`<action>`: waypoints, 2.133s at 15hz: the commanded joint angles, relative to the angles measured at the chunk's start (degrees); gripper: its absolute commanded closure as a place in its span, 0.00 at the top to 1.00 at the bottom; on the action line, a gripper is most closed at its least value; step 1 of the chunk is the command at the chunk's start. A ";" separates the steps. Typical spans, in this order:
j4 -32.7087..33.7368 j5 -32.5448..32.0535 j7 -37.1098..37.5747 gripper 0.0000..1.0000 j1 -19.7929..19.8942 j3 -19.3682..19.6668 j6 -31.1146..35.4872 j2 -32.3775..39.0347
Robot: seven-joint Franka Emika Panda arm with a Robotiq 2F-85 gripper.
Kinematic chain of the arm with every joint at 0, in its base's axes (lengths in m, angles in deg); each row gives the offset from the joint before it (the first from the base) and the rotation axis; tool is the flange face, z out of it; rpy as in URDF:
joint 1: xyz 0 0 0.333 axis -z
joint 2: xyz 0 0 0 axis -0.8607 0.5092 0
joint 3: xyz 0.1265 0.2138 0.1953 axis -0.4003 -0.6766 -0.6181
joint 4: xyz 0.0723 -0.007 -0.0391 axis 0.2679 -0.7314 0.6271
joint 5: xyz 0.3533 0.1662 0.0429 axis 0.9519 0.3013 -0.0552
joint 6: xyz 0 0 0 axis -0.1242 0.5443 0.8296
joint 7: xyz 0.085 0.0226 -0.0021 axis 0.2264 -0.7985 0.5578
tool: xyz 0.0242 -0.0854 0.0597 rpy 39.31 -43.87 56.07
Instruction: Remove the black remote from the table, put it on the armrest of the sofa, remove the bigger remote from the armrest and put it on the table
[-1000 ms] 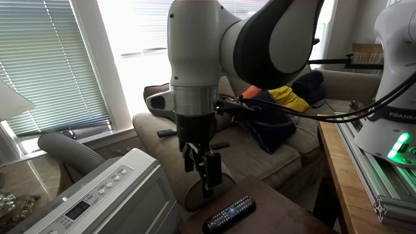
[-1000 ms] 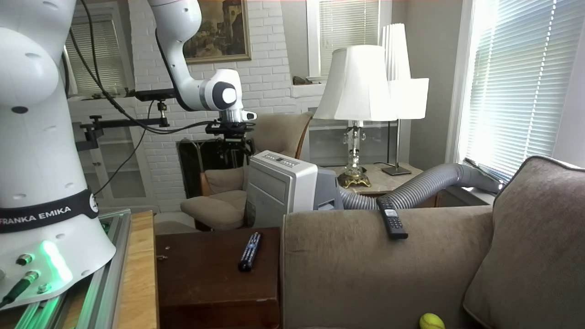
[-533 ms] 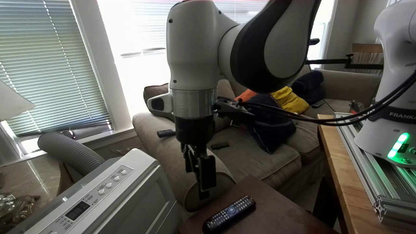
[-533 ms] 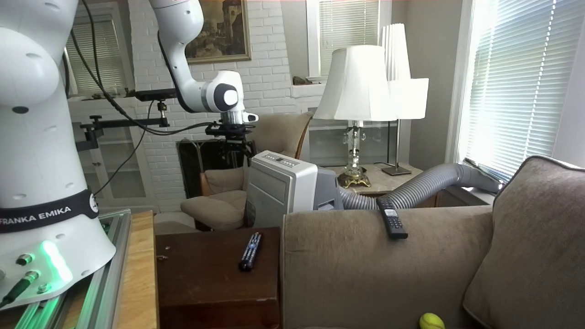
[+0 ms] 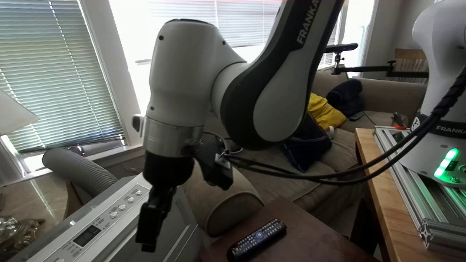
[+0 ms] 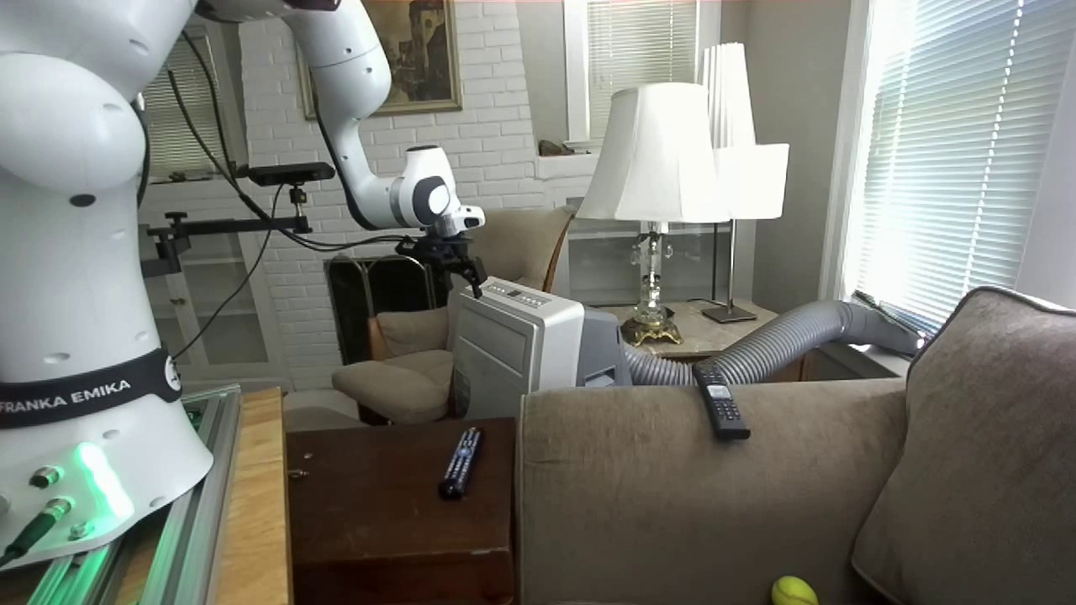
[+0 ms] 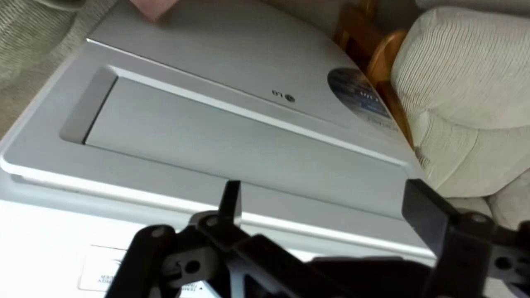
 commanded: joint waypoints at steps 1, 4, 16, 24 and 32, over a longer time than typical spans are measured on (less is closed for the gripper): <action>11.27 1.35 7.57 1.00 -8.41 6.64 1.96 7.37; 19.15 2.20 11.56 0.93 -14.66 11.47 1.48 12.38; 50.71 3.88 22.80 0.01 -24.25 25.94 -1.32 32.79; 67.84 1.62 32.29 0.00 -24.51 31.88 -6.66 45.57; 74.83 1.93 38.62 0.00 -24.97 38.82 -9.01 50.34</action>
